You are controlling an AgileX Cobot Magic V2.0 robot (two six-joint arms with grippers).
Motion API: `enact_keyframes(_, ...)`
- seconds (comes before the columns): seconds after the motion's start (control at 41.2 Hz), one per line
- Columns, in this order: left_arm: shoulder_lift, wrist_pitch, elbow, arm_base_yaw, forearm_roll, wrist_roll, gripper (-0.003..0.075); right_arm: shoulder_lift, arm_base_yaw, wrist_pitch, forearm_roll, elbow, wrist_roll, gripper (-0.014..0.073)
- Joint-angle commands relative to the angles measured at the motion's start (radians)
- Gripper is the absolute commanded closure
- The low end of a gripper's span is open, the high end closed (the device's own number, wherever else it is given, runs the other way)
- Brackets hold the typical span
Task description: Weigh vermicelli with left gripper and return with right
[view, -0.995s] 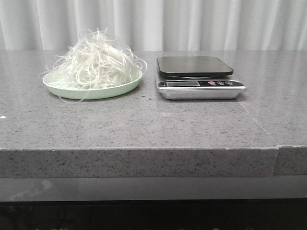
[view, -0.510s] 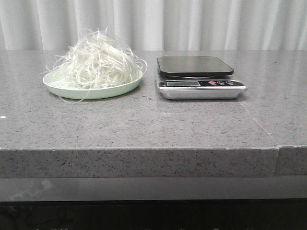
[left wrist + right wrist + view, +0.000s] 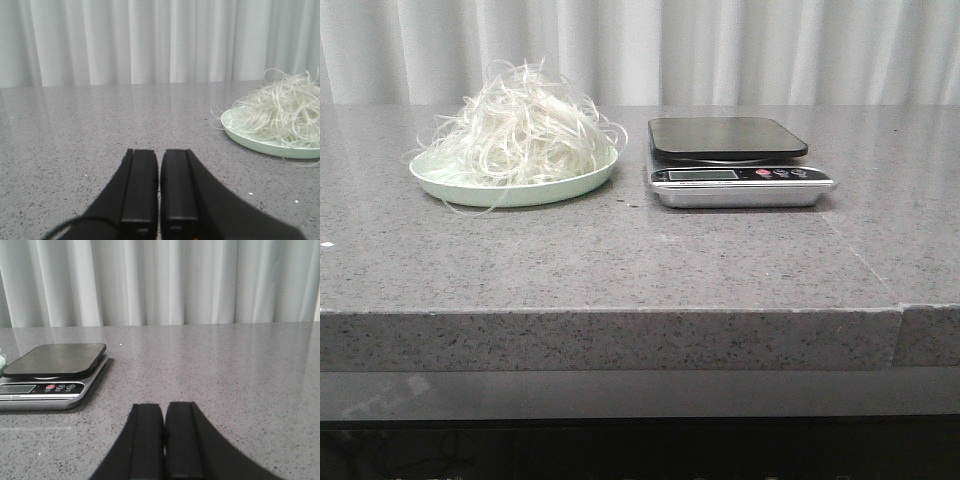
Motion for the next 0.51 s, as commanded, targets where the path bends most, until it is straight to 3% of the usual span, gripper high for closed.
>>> enact_keyframes(0.0,-0.020,-0.086,0.006,0.000,-0.002,-0.002,0.0578,-0.014,-0.008,-0.097,0.003,-0.008,-0.028,0.0434)
enact_keyframes(0.485,-0.020,-0.086,0.006,0.000,-0.002,-0.002,0.0578,-0.014,-0.013,-0.109,0.039,-0.008,-0.037,0.0434)
